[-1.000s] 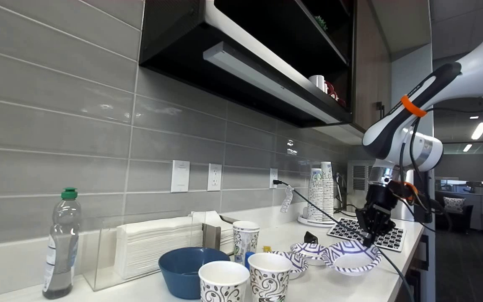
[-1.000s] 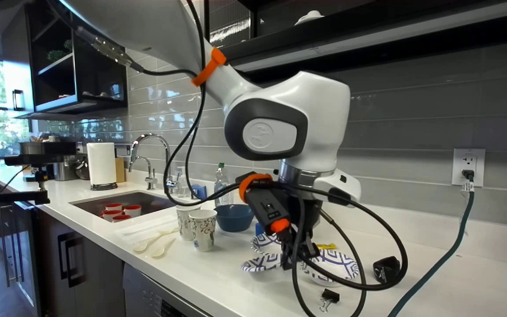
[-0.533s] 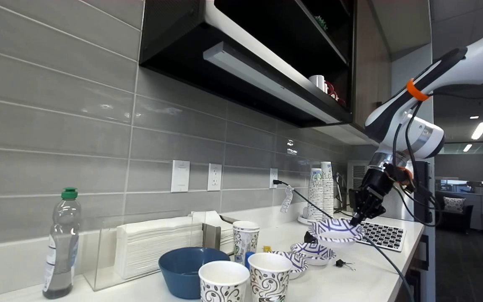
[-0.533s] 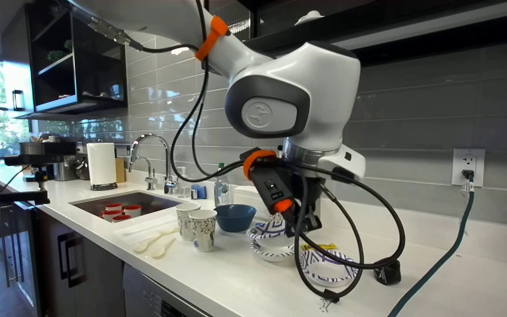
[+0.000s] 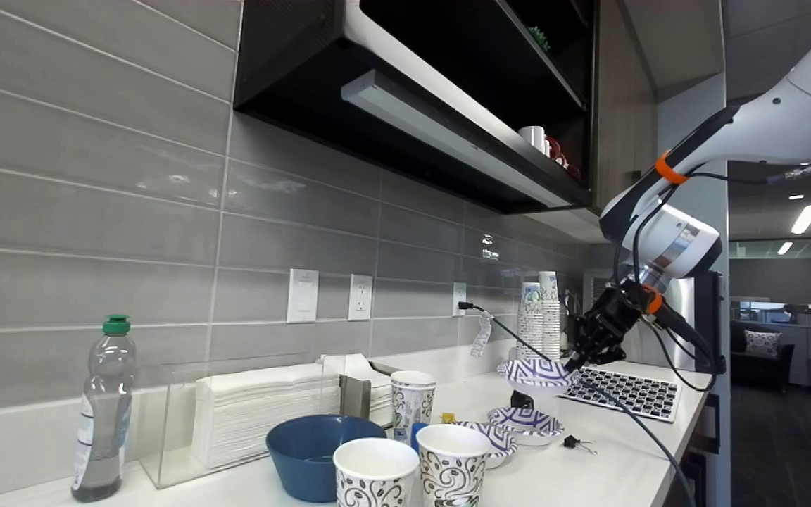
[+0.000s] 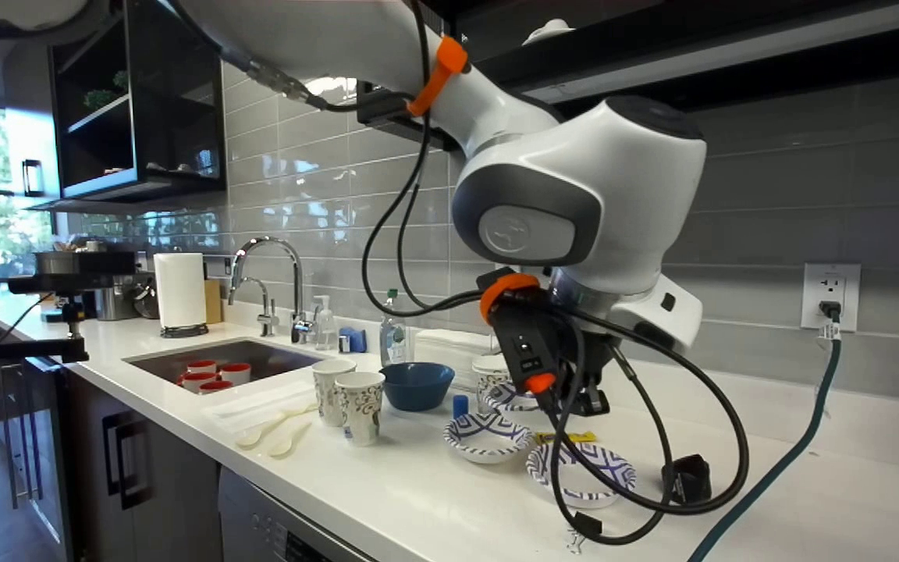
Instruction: Stack up the white plastic plates
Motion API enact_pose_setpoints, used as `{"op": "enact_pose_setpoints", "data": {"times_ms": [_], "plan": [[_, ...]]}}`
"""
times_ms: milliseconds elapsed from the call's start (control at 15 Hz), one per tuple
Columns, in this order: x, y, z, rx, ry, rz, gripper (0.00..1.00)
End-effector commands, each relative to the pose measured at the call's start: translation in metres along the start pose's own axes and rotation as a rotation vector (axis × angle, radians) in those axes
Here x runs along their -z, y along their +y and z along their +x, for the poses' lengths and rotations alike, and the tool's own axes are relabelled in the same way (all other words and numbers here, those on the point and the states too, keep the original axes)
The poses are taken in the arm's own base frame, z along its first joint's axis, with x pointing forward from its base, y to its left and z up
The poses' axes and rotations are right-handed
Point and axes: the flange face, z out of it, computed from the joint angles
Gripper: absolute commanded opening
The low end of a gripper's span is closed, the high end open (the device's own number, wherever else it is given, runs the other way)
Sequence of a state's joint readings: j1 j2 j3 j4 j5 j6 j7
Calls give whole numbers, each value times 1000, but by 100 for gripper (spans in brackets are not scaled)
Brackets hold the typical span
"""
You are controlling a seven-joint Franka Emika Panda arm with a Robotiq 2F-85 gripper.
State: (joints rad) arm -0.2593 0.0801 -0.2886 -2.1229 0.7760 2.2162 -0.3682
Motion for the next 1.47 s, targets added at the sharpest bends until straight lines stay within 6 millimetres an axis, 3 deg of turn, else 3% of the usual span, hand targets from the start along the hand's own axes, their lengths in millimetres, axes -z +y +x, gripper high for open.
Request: {"op": "enact_pose_setpoints", "data": {"times_ms": [0, 333, 1000, 1067, 1133, 1400], "plan": [[-12, 17, 31, -64, 26, 41, 1], [-40, 41, 52, -126, 34, 26, 1], [-86, 53, 70, -162, 31, 30, 1], [-88, 54, 71, -163, 28, 29, 28], [-89, 56, 72, -165, 26, 26, 29], [-88, 59, 71, -161, 39, -7, 55]]}}
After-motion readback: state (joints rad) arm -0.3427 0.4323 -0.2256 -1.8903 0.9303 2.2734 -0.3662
